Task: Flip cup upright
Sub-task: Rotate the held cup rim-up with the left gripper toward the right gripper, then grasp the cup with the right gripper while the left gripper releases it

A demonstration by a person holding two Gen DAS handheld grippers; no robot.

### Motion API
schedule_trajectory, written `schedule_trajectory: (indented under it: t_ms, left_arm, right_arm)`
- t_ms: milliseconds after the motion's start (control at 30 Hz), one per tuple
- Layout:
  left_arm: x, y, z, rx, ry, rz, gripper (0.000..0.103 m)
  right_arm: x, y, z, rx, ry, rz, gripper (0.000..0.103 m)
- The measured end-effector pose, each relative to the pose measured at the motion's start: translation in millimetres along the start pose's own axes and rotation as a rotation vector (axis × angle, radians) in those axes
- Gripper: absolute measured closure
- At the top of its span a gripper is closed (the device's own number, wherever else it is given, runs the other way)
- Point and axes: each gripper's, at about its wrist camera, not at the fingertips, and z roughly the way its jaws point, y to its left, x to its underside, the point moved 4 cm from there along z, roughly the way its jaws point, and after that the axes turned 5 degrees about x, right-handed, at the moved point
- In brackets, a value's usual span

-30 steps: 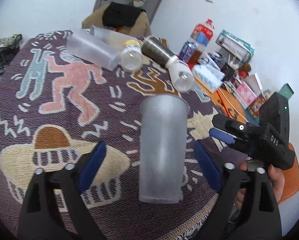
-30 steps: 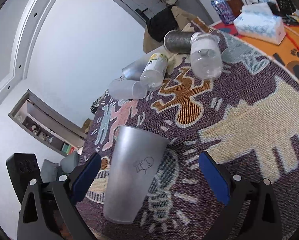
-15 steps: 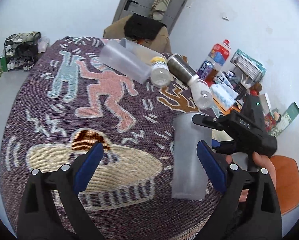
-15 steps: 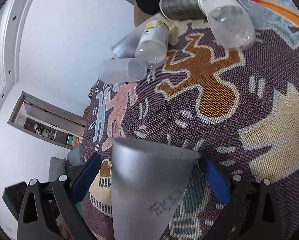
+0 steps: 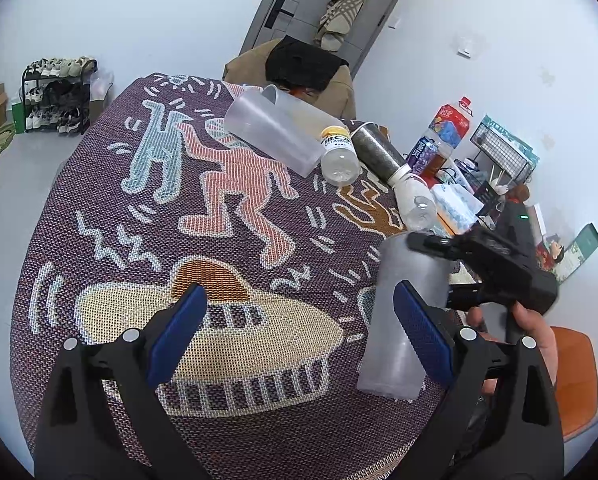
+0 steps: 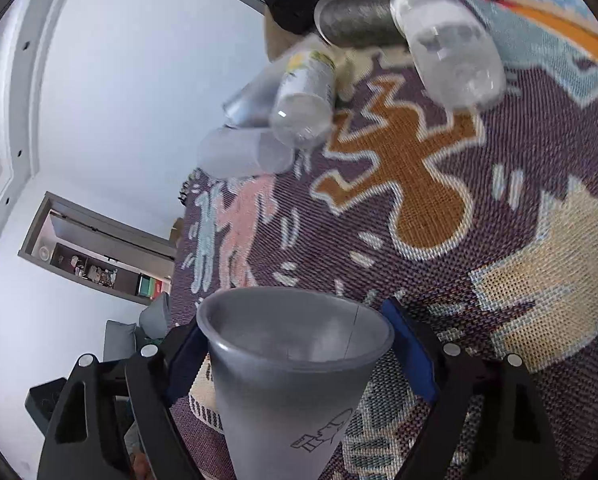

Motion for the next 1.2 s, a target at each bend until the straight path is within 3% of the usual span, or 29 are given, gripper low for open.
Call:
schedule_trajectory:
  t_ms: [200, 433, 833, 1100, 1167, 1200]
  left_arm:
    - [-0.1, 0.7, -3.7, -0.014, -0.015, -0.002, 0.010]
    - [0.2, -1.0, -11.4, -0.021, -0.034, 0.001, 0.009]
    - [2.4, 1.9, -19.7, -0.037, -0.045, -0.007, 0.009]
    - [4.0, 2.4, -19.6, -0.041, -0.042, -0.006, 0.009]
    - [4.3, 1.7, -19.6, -0.041, -0.041, -0.009, 0.009]
    - [4.1, 1.0, -19.6, -0.038, -0.041, -0.009, 0.009]
  right_arm:
    - [9.9, 36.7, -43.9, 0.042, -0.167, -0.192, 0.022]
    - [23.5, 79.4, -77.8, 0.171, -0.390, -0.435, 0.022]
    - [43.7, 110.4, -76.3, 0.253, -0.636, -0.676, 0.022]
    - [59.4, 102.1, -62.3, 0.311, -0.649, -0.732, 0.020]
    - [57.8, 100.5, -61.9, 0.311, -0.591, -0.713, 0.007]
    - [57.9, 99.9, -62.8, 0.304, -0.578, -0.708, 0.008]
